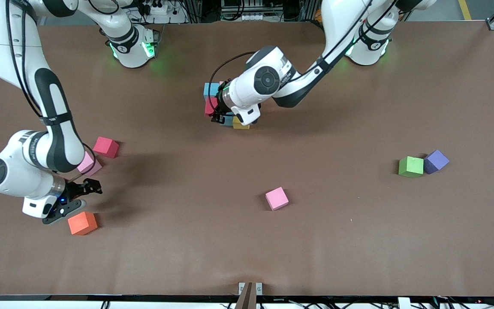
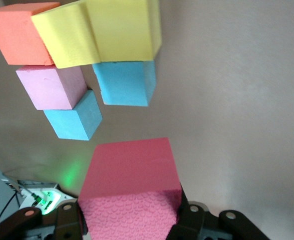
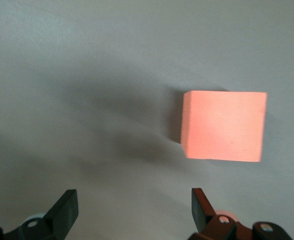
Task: Form number 2 with 11 blocks
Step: 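Lower the pink cube below the cyan cube while the right gripper grasps orange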
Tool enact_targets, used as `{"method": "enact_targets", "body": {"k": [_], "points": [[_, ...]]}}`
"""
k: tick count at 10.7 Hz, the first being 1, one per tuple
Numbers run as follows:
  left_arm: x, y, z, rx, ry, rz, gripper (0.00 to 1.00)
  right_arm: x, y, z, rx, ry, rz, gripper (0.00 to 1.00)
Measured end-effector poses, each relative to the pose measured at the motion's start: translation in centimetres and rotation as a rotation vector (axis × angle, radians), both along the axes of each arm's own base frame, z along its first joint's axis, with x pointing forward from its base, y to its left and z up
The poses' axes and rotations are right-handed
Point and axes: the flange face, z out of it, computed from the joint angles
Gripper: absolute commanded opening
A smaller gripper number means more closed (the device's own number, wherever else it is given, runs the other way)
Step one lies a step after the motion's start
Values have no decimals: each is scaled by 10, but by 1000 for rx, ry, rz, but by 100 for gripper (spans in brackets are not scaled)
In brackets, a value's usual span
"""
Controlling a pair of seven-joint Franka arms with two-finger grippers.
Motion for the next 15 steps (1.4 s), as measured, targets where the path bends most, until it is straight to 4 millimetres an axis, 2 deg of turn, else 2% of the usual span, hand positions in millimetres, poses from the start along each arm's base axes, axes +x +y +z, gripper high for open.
{"method": "enact_targets", "body": {"k": [2,4,7,9,11,15], "points": [[-22,-17,-19,53,-36,19,0,3,-19,5,-10,-41,27,100],[-37,-31,-34,63,-74,46,0,8,-18,0,-22,-92,23,100],[-39,-37,-55,39,-105,71,0,13,-21,-38,-45,-140,-5,100],[-48,-43,-67,38,-115,66,0,15,-22,-54,-54,-172,-44,100],[-60,-49,-73,41,-116,50,0,21,-20,-51,-56,-192,-49,100],[-75,-55,-91,72,-139,5,0,36,-19,-28,-46,-213,-56,100]]}}
